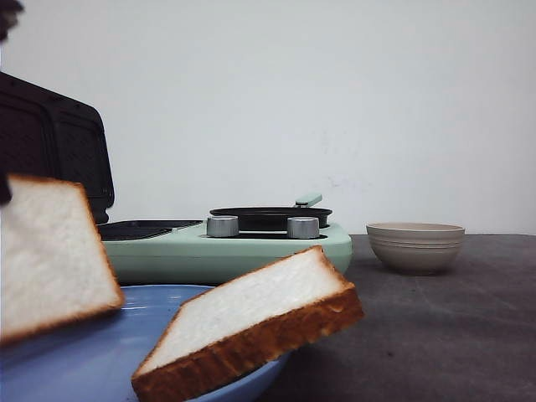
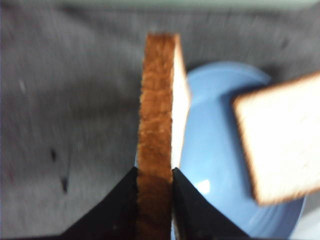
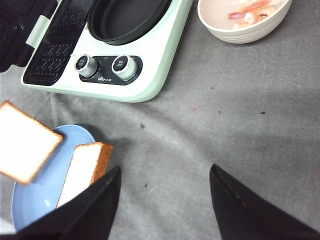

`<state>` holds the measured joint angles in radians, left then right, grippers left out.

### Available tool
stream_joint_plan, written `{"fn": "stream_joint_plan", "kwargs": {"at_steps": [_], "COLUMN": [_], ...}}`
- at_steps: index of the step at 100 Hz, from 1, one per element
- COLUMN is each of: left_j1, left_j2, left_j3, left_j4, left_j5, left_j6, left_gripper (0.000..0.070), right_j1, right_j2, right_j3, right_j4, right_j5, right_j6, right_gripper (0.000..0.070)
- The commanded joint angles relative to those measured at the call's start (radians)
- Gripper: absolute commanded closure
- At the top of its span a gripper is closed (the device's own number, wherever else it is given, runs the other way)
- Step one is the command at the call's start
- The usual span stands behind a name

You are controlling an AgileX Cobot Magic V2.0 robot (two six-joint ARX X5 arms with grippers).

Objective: Make breakfast with bread and shrimp
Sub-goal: 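Lower the left gripper to the blue plate and grasp a bread slice, then carry the bread slice with the left gripper onto the sandwich press plate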

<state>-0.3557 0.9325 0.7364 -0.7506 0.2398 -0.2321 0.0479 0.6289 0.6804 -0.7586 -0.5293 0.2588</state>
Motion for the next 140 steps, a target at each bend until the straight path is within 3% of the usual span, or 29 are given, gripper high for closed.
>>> {"fn": "stream_joint_plan", "kwargs": {"at_steps": [1, 27, 56, 106, 140], "left_j1": [-0.004, -0.004, -0.004, -0.002, 0.029], "left_j2": [-0.015, -0.058, -0.056, 0.15, 0.475], "left_j3": [0.003, 0.003, 0.003, 0.087, 0.367], "left_j4": [0.039, 0.2, 0.387, 0.672, 0.699], "left_j5": [-0.01, -0.061, -0.145, -0.272, -0.305], "left_j6": [-0.008, 0.023, 0.121, 0.394, 0.618], "left_gripper": [0.069, 0.069, 0.069, 0.069, 0.069], "right_j1": [0.003, 0.003, 0.003, 0.003, 0.003], "right_j2": [0.003, 0.003, 0.003, 0.003, 0.003], "right_j3": [0.015, 0.015, 0.015, 0.015, 0.015], "right_j4": [0.006, 0.006, 0.005, 0.001, -0.006], "right_j5": [-0.005, -0.005, -0.005, -0.005, -0.004], "right_j6": [-0.009, -0.009, -0.009, -0.012, -0.017], "right_gripper": [0.0352, 0.0352, 0.0352, 0.0352, 0.0352]}}
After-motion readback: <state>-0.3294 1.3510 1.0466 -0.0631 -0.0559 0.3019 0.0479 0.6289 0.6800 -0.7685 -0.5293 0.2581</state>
